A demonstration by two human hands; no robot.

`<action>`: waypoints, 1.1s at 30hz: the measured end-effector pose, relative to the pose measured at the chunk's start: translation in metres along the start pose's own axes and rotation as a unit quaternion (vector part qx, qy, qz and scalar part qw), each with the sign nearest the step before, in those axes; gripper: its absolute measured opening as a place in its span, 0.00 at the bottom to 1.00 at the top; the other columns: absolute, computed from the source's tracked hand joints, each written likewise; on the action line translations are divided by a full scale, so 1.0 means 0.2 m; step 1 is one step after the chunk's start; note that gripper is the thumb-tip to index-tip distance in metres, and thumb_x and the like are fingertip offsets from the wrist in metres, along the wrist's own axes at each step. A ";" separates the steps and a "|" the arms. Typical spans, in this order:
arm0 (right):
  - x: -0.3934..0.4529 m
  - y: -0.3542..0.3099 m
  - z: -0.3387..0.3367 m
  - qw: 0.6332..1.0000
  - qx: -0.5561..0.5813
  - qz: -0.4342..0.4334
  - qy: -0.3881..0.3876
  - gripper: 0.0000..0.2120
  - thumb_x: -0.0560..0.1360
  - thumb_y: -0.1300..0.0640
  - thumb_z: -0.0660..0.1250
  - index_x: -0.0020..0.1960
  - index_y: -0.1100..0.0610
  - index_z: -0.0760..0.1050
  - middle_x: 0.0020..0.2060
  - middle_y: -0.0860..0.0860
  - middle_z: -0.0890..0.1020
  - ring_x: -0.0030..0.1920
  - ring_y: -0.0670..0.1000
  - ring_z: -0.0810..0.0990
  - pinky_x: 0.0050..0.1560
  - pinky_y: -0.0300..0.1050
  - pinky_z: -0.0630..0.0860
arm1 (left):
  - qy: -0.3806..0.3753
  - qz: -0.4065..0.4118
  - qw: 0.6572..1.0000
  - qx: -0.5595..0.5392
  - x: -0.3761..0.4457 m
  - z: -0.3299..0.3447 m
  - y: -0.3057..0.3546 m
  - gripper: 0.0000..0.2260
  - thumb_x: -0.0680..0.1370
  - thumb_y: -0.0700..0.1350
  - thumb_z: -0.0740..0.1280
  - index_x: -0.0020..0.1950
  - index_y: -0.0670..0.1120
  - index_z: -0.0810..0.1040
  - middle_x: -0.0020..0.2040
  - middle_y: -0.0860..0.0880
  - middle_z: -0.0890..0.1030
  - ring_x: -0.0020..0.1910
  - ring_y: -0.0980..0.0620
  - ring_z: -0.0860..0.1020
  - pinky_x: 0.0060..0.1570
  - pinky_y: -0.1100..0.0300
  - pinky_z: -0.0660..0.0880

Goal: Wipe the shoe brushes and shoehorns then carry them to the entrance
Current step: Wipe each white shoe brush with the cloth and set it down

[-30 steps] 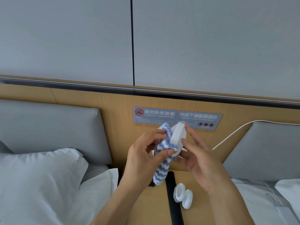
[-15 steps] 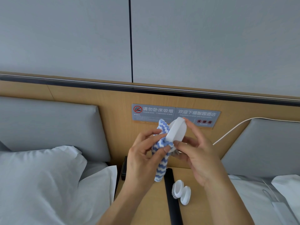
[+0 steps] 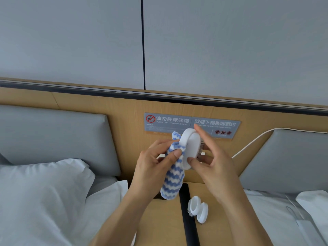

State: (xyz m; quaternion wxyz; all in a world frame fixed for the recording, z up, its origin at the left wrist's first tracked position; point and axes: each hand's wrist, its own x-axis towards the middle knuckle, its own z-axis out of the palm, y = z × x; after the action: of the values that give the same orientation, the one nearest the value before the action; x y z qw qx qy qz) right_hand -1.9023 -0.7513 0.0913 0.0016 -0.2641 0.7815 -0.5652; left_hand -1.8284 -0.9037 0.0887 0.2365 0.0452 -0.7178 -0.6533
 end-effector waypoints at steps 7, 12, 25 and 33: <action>-0.01 0.03 0.04 0.994 0.091 0.061 0.013 0.36 0.74 0.61 0.75 0.69 0.28 0.68 0.58 0.42 0.82 0.58 0.47 0.82 0.51 0.51 0.84 | 0.021 -0.018 0.998 -0.053 -0.01 0.01 0.01 0.10 0.77 0.45 0.72 0.56 0.52 0.78 0.47 0.48 0.87 0.46 0.49 0.86 0.45 0.53 0.83; -0.01 0.06 0.03 0.978 0.155 0.135 0.040 0.33 0.72 0.60 0.76 0.70 0.35 0.71 0.51 0.47 0.83 0.50 0.50 0.86 0.42 0.49 0.85 | 0.028 -0.033 0.997 -0.057 -0.06 0.03 -0.02 0.10 0.73 0.49 0.75 0.52 0.55 0.80 0.46 0.49 0.87 0.46 0.46 0.85 0.46 0.51 0.83; -0.06 -0.01 0.07 0.999 -0.041 0.009 0.024 0.30 0.72 0.62 0.75 0.70 0.43 0.74 0.59 0.39 0.81 0.57 0.43 0.81 0.57 0.49 0.81 | 0.086 -0.052 0.993 -0.054 -0.02 0.00 0.01 0.07 0.73 0.51 0.75 0.48 0.51 0.82 0.42 0.48 0.87 0.42 0.49 0.85 0.37 0.59 0.81; -0.07 -0.03 0.09 0.979 -0.153 -0.133 0.035 0.33 0.70 0.69 0.75 0.71 0.49 0.75 0.62 0.42 0.78 0.61 0.42 0.78 0.58 0.42 0.78 | 0.048 -0.131 0.988 -0.072 0.07 -0.11 0.05 0.17 0.68 0.55 0.76 0.51 0.49 0.79 0.43 0.43 0.86 0.42 0.43 0.85 0.45 0.45 0.82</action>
State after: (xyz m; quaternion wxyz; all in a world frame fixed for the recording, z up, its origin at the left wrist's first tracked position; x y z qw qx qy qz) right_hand -1.8821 -0.7615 0.0859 -0.1414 -0.3431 0.8159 -0.4433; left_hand -1.8298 -0.9285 0.1034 0.1854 0.1531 -0.6444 -0.7259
